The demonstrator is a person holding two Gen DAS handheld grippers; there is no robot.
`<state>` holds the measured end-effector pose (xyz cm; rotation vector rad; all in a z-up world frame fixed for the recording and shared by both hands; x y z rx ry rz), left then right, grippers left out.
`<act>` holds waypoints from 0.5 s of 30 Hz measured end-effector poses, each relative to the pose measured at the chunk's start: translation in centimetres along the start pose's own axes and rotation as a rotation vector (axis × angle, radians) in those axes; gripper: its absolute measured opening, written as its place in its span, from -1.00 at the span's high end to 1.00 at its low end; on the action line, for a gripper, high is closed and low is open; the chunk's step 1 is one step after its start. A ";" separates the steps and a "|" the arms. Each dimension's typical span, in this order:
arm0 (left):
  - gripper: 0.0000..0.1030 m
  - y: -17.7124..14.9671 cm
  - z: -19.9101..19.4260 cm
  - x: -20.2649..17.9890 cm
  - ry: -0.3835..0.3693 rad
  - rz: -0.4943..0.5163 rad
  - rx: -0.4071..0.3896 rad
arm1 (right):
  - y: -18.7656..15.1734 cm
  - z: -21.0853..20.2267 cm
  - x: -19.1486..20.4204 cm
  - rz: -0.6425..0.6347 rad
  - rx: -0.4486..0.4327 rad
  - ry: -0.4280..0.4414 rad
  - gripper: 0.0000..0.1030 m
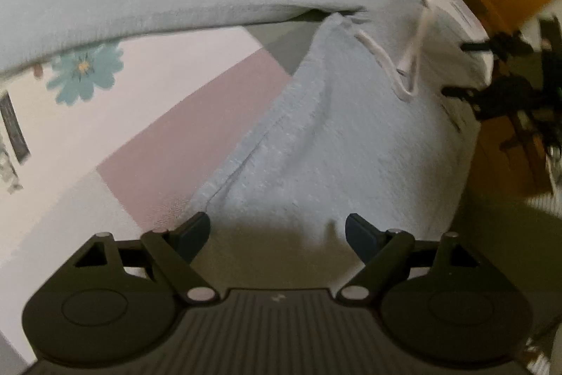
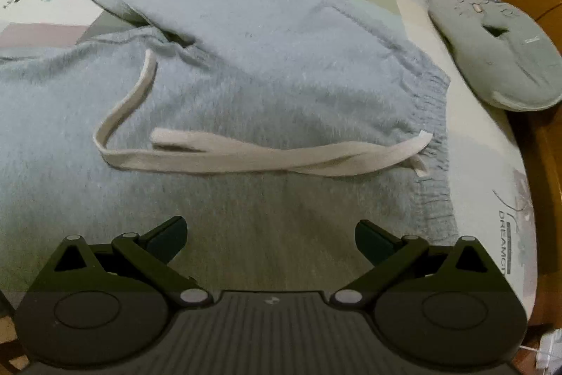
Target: Fold clothes
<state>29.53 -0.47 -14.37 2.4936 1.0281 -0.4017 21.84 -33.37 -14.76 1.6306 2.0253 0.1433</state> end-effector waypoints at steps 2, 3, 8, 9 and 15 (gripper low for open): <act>-0.70 -0.4 0.0 -0.7 -0.030 0.046 -0.020 | 0.5 -0.2 0.4 0.004 -0.012 -0.005 -1.00; -0.70 -0.5 0.3 -1.1 -0.046 0.064 -0.025 | 0.8 -0.1 0.7 0.000 -0.018 -0.002 -1.00; -0.69 -3.2 1.7 0.1 -0.022 0.074 -0.020 | 0.8 1.3 0.1 -0.030 0.001 0.055 -1.00; -0.71 -3.8 1.5 0.4 -0.027 0.073 -0.037 | 0.6 1.6 -0.3 -0.025 0.010 0.070 -1.00; -0.77 -5.7 -2.6 1.9 0.015 -0.064 -0.072 | 0.1 3.1 -3.1 0.011 0.034 0.140 -1.00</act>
Point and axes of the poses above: each gripper's, at about its wrist camera, not at the fingertips, and z roughly the way its jaws point, x to its left, y to its top, the point moved 9 cm from there along z, roughly the way its jaws point, and after that the axes turned 6 degrees about -y, right-handed, at the moved point
